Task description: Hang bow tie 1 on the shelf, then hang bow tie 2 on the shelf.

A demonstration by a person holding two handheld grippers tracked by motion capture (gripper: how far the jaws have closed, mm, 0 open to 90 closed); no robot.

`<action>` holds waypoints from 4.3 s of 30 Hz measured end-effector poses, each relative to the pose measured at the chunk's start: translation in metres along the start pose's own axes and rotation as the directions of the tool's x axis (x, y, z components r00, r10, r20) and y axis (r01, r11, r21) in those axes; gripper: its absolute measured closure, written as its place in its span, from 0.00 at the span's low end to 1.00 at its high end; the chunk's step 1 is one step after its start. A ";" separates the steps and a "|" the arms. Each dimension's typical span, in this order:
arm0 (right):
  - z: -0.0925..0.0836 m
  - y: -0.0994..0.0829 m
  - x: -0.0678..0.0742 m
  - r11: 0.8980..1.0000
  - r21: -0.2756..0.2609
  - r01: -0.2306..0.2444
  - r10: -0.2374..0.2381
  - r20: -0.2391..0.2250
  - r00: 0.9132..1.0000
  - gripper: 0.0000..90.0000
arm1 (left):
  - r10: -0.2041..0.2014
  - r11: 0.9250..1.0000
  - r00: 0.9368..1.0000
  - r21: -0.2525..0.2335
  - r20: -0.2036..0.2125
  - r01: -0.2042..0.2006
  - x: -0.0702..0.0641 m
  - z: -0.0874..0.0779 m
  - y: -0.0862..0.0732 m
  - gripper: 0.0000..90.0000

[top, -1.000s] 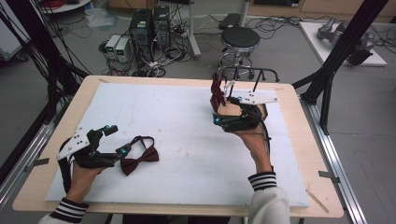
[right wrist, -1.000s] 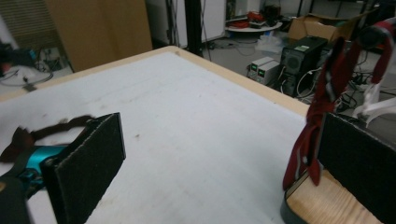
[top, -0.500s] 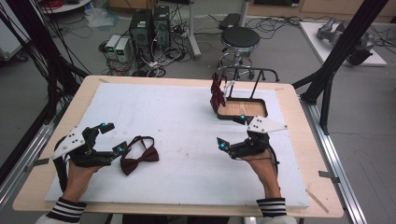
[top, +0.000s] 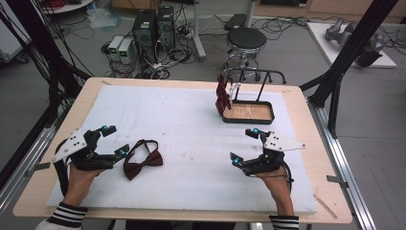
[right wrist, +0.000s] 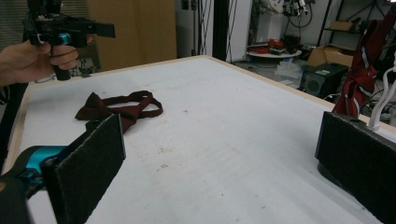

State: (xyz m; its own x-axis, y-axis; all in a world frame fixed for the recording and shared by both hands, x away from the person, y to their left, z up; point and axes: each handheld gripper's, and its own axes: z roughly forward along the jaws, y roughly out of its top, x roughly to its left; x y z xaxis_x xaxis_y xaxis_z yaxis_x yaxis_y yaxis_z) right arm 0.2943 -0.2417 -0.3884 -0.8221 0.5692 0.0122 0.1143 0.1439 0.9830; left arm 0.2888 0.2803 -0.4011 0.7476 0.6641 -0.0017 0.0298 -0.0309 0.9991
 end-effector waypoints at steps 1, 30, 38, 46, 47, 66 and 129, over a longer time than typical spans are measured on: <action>-0.001 -0.001 0.000 1.000 0.000 -0.005 0.005 0.002 1.000 0.01 | 0.000 1.000 1.000 0.001 -0.001 0.000 0.000 0.000 0.000 0.16; -0.008 -0.005 -0.003 1.000 -0.022 0.007 -0.006 0.016 1.000 0.01 | 0.013 0.981 0.995 0.192 0.095 -0.031 0.004 -0.015 0.011 0.16; -0.010 -0.007 -0.001 1.000 -0.031 0.000 0.001 0.011 1.000 0.01 | -0.008 0.952 0.991 0.305 0.131 -0.033 0.003 -0.024 0.004 0.15; -0.013 -0.006 -0.002 0.998 -0.059 -0.002 0.003 0.013 1.000 0.01 | -0.033 0.911 0.989 0.411 0.142 -0.029 0.000 -0.023 -0.006 0.15; -0.013 -0.006 -0.002 0.998 -0.061 -0.007 0.007 0.011 1.000 0.01 | -0.032 0.905 0.988 0.424 0.150 -0.035 -0.001 -0.022 -0.007 0.15; -0.016 -0.005 -0.002 0.997 -0.077 -0.009 0.010 0.006 1.000 0.01 | -0.035 0.794 0.979 0.600 0.200 -0.095 -0.007 0.008 -0.021 0.24; 0.000 0.014 0.006 0.999 -0.042 -0.019 0.014 -0.117 0.993 0.01 | 0.022 0.892 0.932 0.414 0.362 -0.182 -0.027 0.051 0.016 0.90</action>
State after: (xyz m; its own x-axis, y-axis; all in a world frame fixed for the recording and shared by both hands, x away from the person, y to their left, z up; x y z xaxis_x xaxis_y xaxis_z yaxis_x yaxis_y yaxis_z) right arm 0.2913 -0.2360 -0.3744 -0.8799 0.4727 0.0477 0.1065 0.0984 0.9894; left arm 0.3027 0.2239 -0.3870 0.9376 0.3477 0.0046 0.1654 -0.4576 0.8736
